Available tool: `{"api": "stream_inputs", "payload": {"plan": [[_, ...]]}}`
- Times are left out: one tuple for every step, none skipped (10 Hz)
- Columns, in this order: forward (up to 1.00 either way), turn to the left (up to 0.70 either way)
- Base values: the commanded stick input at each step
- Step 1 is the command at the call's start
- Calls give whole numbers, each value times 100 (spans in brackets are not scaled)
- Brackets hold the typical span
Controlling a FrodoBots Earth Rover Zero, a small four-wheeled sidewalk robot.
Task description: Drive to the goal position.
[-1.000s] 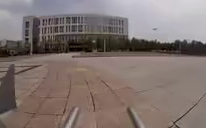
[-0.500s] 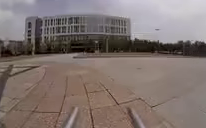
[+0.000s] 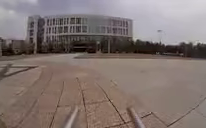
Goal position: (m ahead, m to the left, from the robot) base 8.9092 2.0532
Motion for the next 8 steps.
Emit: {"api": "stream_inputs", "payload": {"plan": [[69, 0], [69, 0], [69, 0], [69, 0], [69, 0], [69, 0], [69, 0], [69, 0]]}}
